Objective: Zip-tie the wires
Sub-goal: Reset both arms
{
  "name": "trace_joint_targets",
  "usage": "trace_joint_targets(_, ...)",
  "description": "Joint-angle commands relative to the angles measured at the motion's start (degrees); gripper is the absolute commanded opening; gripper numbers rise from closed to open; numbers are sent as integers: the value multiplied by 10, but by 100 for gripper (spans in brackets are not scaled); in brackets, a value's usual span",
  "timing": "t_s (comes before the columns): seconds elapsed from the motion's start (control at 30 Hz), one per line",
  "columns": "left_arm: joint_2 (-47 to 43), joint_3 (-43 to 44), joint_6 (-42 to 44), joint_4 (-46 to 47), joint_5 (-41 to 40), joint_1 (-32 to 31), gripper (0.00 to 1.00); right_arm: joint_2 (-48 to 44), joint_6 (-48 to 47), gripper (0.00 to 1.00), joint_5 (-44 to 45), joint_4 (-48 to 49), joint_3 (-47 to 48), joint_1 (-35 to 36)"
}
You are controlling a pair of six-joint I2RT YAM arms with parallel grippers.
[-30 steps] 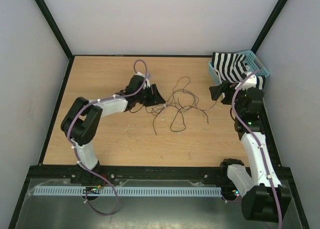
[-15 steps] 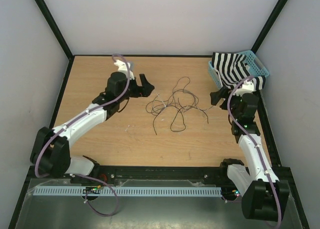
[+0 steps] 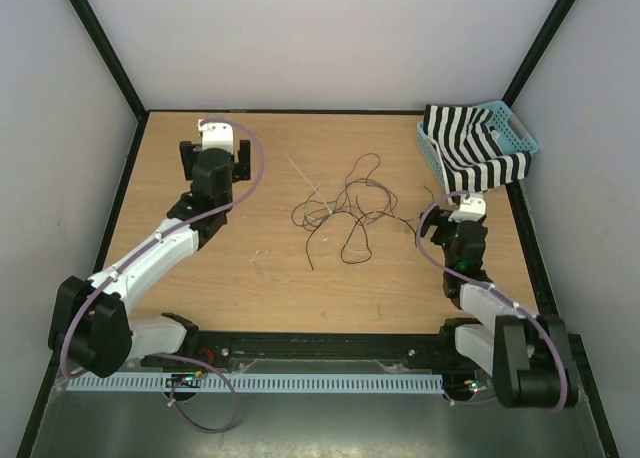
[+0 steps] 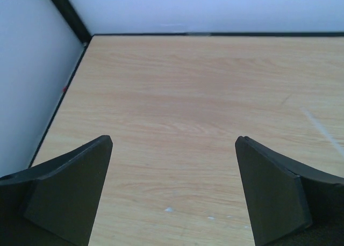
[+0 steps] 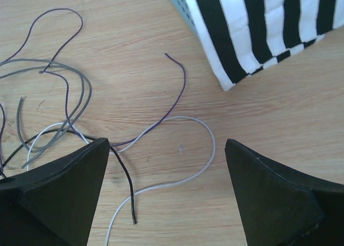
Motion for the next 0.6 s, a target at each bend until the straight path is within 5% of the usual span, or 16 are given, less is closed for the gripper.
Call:
trace_joint_targets(0.0,-16,-45,24,19,-63,22,99,85,-44,99,48,211,-27,41)
trace_joint_targets(0.17,-96,-136,-74,14,2,88,99,134,-65,99,79,298,-45,70)
trace_joint_targets(0.37,-146,-202,-138,14,43,125,99,299,-87,99,81,583,-99,79)
trace_joint_targets(0.5,-136,-205,-120,14,12,125,99,248,-82,99,83,453,-69,80)
trace_joint_targets(0.57,-134,-210,-109,14,-1,124,99,272,-86,99,84,508,-77,82)
